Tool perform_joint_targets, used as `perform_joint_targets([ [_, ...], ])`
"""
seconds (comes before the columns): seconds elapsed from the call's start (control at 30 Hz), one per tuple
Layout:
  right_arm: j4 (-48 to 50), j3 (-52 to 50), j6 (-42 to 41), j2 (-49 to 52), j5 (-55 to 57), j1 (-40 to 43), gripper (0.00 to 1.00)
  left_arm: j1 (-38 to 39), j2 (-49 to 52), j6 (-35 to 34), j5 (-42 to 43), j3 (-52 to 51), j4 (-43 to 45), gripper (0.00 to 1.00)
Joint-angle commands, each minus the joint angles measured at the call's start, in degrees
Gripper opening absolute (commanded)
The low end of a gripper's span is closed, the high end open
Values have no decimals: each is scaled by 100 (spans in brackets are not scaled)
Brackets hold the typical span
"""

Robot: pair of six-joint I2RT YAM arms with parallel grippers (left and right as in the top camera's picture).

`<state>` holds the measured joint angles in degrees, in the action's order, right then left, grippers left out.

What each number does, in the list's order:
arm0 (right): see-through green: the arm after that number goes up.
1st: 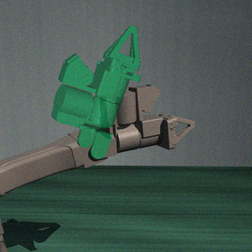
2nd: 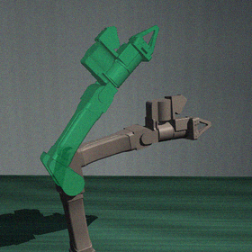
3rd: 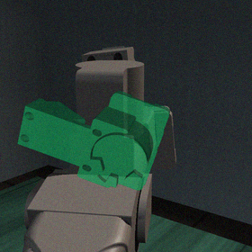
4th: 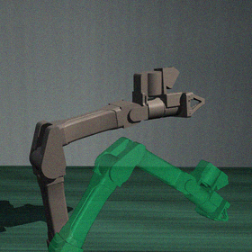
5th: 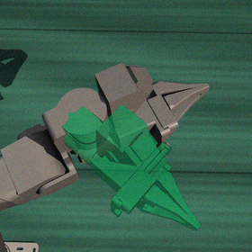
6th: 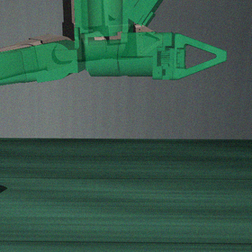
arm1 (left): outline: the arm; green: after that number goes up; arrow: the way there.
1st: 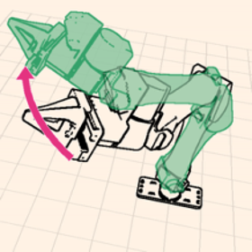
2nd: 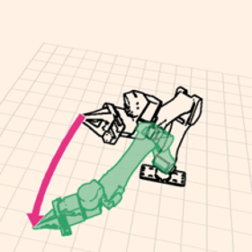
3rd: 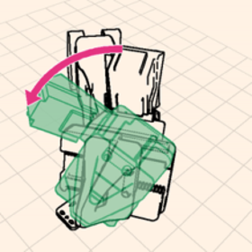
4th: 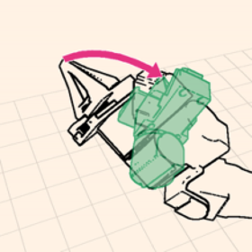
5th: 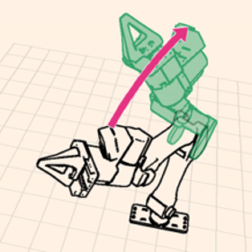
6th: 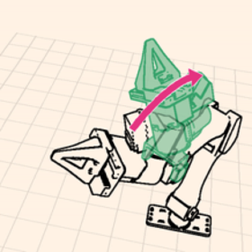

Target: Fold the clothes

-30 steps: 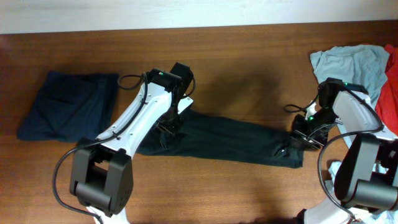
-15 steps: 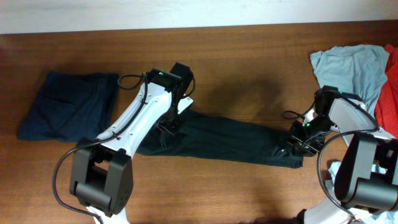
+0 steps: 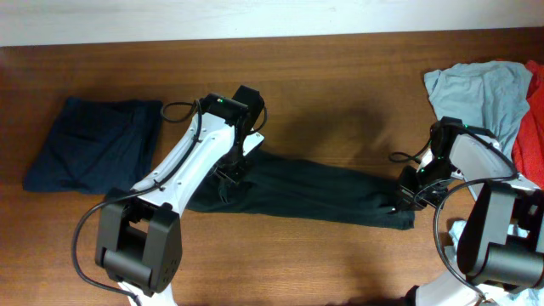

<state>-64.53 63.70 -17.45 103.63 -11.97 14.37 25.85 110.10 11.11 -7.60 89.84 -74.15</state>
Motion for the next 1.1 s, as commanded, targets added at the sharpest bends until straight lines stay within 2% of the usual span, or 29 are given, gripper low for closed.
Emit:
perform_joint_targets([
  [0.0,-105,492,275,-291,87,72,4,-42,-129,13,-85,98,-11,2],
  [0.13,-50,1235,951,-387,105,192,4,-42,-129,13,-83,98,-9,2],
  [0.4,0,1923,1427,-387,0,216,4,-42,-129,13,-85,98,-9,2],
  [0.5,-46,1985,1427,-387,2,216,4,-42,-129,13,-85,98,-9,2],
  [0.8,-986,1982,1425,-385,79,214,5,-42,-129,15,-85,98,-9,2],
  [1.07,-1436,1886,1405,-385,682,216,18,-42,-129,48,-87,98,-33,2],
])
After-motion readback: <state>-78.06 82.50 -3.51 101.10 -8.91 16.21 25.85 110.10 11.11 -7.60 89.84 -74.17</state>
